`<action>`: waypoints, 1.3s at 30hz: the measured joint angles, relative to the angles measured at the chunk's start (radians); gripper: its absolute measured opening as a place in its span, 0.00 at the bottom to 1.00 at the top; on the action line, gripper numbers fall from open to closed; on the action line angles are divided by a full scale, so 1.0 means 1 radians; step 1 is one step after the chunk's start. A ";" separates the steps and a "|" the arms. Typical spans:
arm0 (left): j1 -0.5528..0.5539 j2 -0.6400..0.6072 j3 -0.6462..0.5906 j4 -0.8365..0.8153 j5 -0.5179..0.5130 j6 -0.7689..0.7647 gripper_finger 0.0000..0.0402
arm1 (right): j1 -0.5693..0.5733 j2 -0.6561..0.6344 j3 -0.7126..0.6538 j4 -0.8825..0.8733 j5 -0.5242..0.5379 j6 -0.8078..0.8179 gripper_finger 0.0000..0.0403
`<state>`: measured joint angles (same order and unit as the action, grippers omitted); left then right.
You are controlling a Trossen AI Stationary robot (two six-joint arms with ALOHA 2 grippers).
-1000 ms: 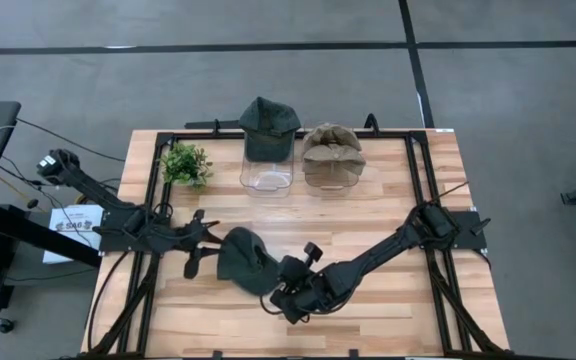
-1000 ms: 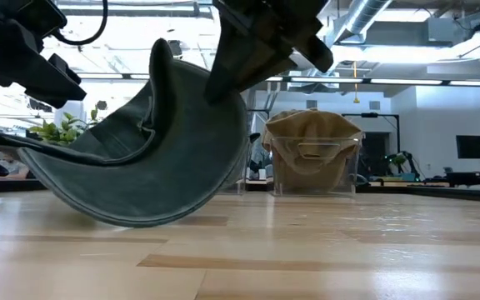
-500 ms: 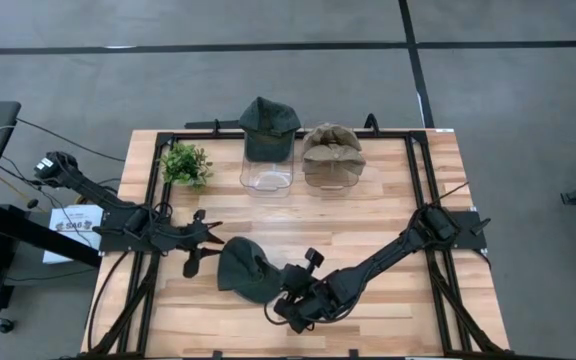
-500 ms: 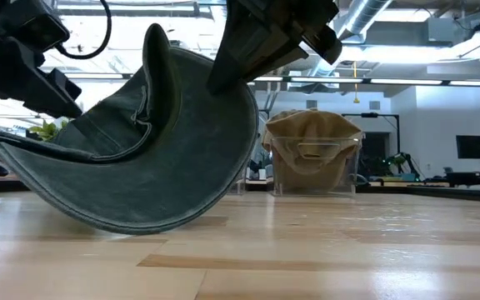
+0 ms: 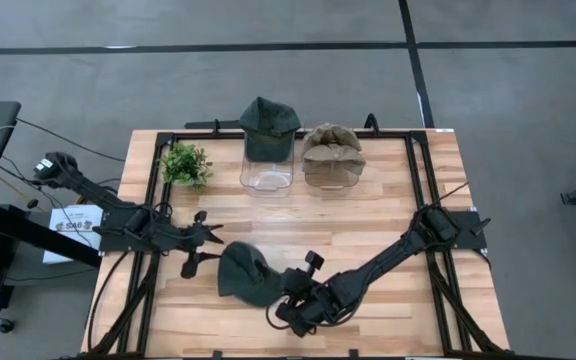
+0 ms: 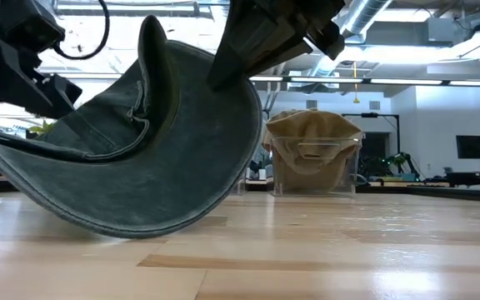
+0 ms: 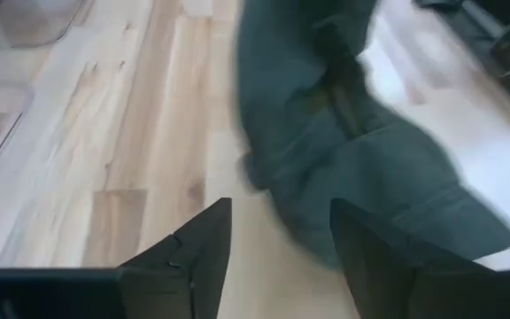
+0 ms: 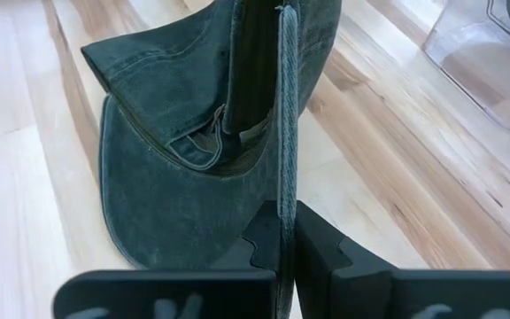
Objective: Pick & Place hat
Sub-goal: Put the blue cap into the left transparent bin
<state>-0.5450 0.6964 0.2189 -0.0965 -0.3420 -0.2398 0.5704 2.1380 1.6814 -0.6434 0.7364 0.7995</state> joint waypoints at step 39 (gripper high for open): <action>0.108 0.262 -0.020 0.348 0.163 0.055 0.03 | -0.041 0.009 0.000 0.164 0.023 -0.180 0.02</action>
<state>-0.4371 0.9588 0.1993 0.2511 -0.1789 -0.1848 0.5293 2.1466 1.6817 -0.4797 0.7590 0.6195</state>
